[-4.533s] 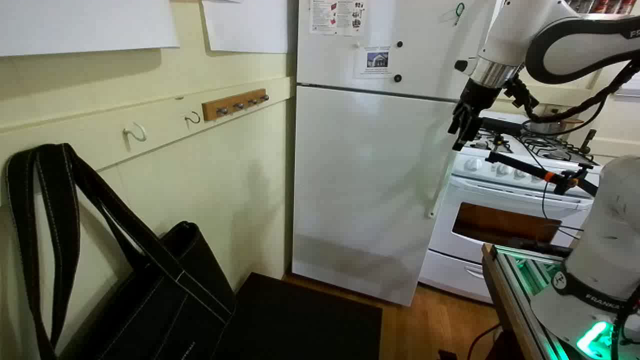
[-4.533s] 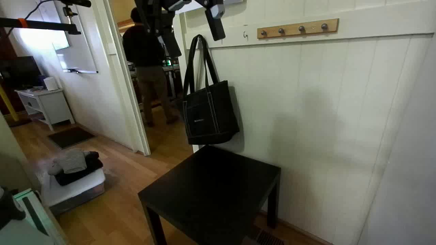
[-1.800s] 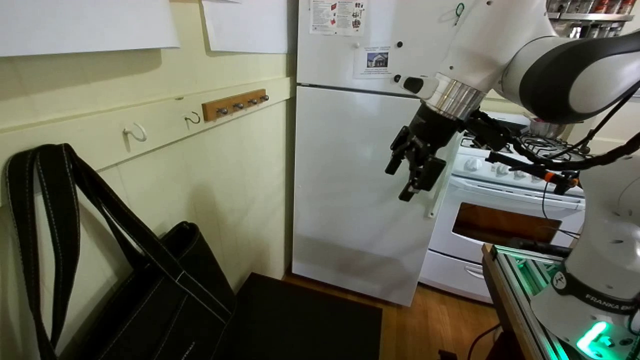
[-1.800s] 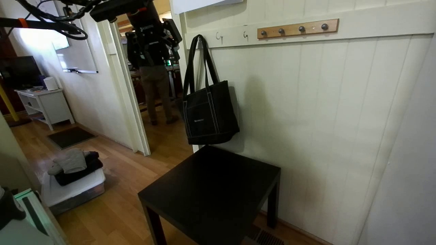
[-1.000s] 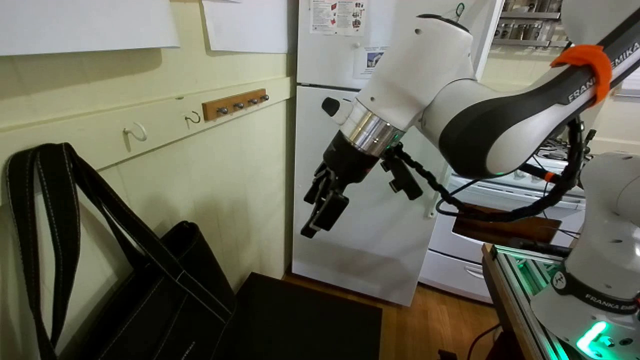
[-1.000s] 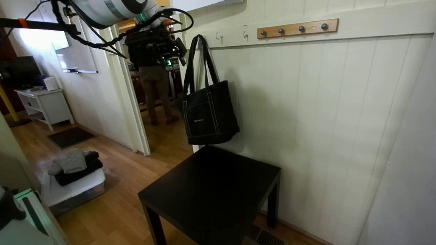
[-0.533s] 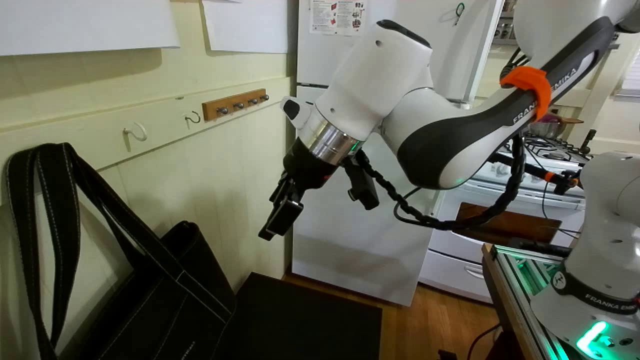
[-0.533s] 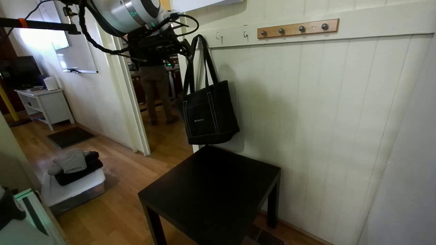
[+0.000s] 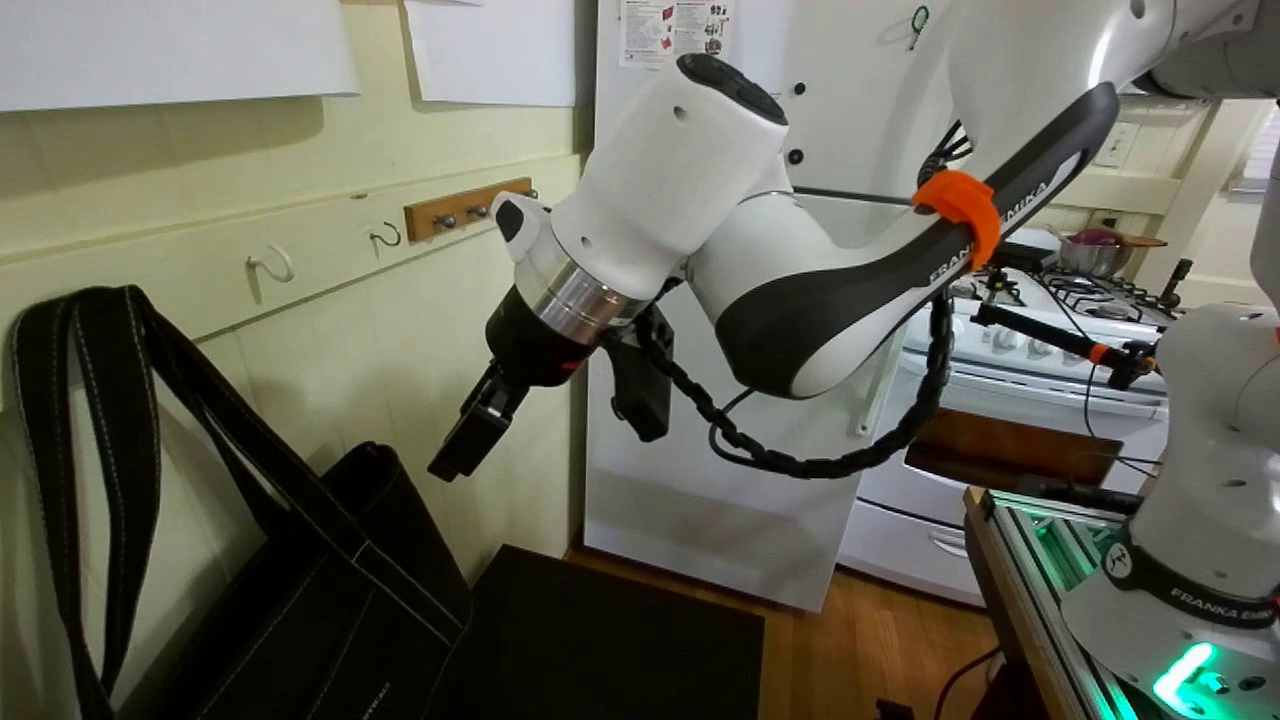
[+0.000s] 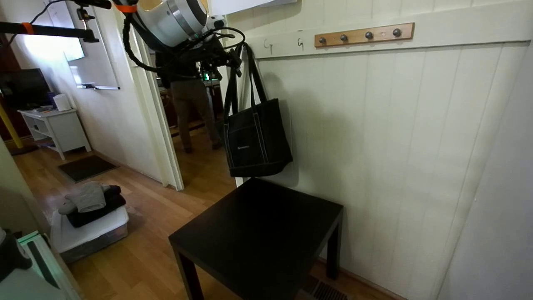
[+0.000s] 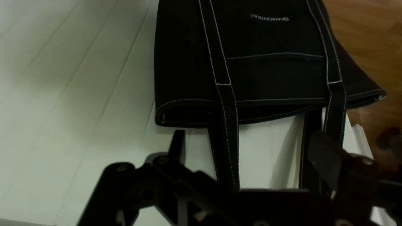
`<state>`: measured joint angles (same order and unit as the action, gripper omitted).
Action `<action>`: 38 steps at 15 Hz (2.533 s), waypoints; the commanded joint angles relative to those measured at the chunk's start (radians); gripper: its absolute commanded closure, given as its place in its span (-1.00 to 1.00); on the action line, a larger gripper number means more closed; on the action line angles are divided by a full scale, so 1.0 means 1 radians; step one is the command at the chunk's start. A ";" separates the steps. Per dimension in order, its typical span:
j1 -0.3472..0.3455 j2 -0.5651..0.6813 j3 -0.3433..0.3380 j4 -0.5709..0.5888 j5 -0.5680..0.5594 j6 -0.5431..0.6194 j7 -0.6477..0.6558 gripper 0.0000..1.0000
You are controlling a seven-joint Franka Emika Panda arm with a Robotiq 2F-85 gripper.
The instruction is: Move the bag to the right
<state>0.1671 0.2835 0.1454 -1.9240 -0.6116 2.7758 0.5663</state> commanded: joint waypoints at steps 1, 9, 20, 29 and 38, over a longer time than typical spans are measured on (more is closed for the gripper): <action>0.032 0.082 -0.028 0.111 -0.042 0.009 0.075 -1.00; 0.032 0.107 -0.030 0.155 -0.013 0.000 0.057 -1.00; 0.032 0.236 -0.026 0.353 -0.001 0.033 0.038 -1.00; 0.032 0.396 -0.029 0.500 -0.025 0.135 0.024 -1.00; 0.059 0.567 -0.099 0.648 -0.013 0.373 0.046 -1.00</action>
<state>0.2017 0.7761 0.0772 -1.3698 -0.6245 3.0918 0.5895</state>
